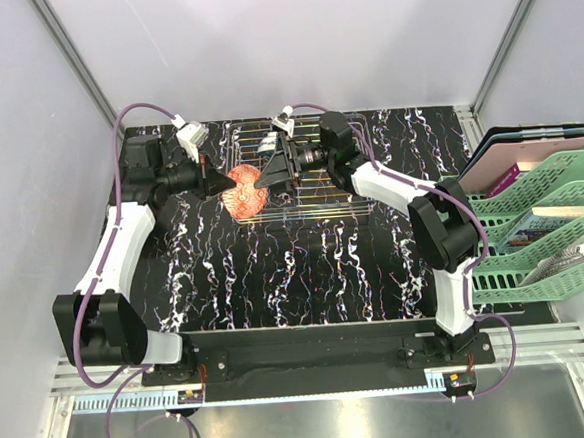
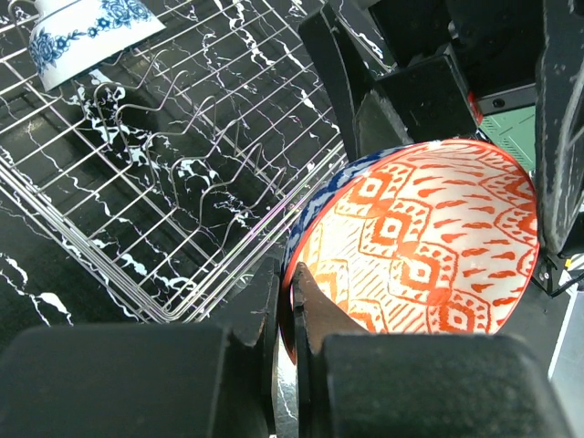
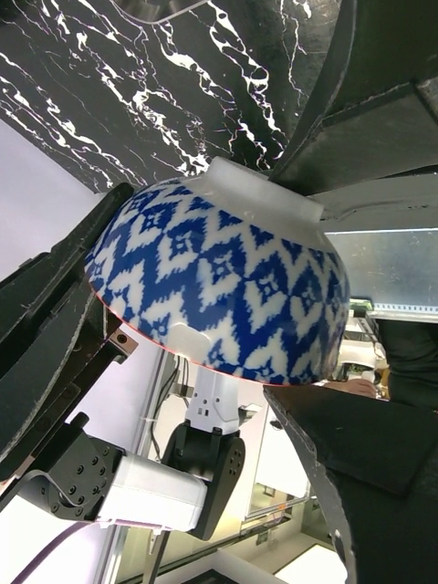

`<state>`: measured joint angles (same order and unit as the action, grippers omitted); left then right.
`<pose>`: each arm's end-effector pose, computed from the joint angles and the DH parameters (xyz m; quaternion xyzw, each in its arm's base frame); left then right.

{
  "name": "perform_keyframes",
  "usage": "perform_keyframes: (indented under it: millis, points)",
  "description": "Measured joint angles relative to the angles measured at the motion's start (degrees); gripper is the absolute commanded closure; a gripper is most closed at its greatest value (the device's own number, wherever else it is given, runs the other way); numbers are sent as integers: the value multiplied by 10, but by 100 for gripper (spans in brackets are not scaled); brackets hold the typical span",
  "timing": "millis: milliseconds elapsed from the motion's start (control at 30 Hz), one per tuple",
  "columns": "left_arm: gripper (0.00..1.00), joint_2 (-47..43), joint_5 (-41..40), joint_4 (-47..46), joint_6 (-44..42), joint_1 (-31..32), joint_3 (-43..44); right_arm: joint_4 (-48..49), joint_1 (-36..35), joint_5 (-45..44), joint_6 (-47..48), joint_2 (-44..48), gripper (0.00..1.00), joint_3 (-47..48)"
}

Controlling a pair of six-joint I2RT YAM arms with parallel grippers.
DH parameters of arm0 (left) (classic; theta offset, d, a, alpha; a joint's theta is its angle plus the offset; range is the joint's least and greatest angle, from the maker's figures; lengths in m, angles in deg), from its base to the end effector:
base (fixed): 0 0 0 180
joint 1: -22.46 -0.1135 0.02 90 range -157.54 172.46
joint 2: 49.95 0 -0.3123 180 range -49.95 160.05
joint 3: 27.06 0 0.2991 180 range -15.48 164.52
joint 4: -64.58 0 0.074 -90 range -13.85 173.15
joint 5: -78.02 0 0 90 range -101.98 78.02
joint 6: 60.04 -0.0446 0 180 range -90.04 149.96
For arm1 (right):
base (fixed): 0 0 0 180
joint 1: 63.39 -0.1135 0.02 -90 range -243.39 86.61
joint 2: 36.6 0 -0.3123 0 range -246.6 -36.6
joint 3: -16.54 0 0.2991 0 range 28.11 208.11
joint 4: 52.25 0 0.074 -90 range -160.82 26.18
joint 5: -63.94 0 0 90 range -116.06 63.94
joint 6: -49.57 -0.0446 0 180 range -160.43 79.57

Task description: Load the bowls into the dish rack

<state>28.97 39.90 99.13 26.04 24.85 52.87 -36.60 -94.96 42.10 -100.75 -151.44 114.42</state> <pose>0.3419 -0.0494 0.3692 0.2502 0.7797 -0.3797 0.4305 0.4281 0.3116 0.3076 -0.2324 0.6710 0.6947 0.1146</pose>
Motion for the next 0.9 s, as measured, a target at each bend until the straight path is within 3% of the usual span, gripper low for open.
perform_keyframes:
  millis: [200,500,633,700,733,800,833,900]
  points:
    - [100,0,0,-3,4,3,0,9,-3,0,-7,0,20,-2]
    - [99,-1,-5,-5,9,2,0,24,-2,0,-25,-4,45,-7]
    - [92,-1,-5,-6,9,2,0,26,-2,0,-26,-4,56,-7]
    - [83,-1,-5,-7,9,2,-1,26,-2,0,-26,-4,61,-7]
    - [69,-1,-5,-8,9,2,-1,26,-2,0,-26,-4,62,-7]
    - [56,-1,-4,-12,10,2,-2,27,-2,1,-26,-4,66,-7]
    - [44,-1,-4,-15,11,3,-2,30,-3,2,-27,-4,67,-7]
    - [40,-1,-4,-18,8,4,-2,33,-5,4,-26,-4,70,-7]
